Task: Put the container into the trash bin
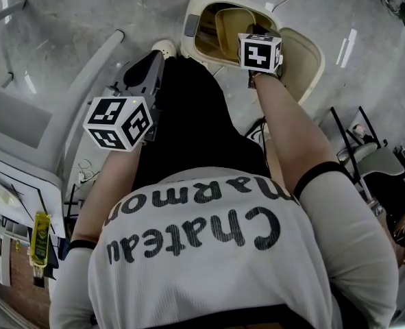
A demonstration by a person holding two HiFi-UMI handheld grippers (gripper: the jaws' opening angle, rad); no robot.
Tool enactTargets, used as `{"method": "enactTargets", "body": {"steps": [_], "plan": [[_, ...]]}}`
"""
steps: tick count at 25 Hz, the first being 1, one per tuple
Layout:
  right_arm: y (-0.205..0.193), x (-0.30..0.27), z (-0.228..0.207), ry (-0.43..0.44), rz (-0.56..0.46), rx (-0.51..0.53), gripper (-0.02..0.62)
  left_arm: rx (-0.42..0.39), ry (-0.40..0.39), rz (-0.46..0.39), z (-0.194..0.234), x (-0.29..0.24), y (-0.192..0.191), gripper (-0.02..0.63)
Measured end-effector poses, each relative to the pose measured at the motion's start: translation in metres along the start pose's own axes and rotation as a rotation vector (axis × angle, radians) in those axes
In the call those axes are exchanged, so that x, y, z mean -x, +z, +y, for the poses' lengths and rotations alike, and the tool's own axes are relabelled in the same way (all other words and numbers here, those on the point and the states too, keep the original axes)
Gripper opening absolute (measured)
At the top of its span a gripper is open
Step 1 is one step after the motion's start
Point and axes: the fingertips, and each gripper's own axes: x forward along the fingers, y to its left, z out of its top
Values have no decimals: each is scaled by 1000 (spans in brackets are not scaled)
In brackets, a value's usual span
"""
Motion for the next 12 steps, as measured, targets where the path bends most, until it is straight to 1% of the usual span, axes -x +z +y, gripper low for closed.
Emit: {"method": "enactTargets", "body": {"steps": [8, 12], "plan": [[-6, -14, 18, 30, 29, 80, 37, 25, 27, -19, 15, 2, -2, 23], [-7, -25, 32, 54, 42, 154, 37, 45, 33, -22, 23, -1, -10, 23]]}}
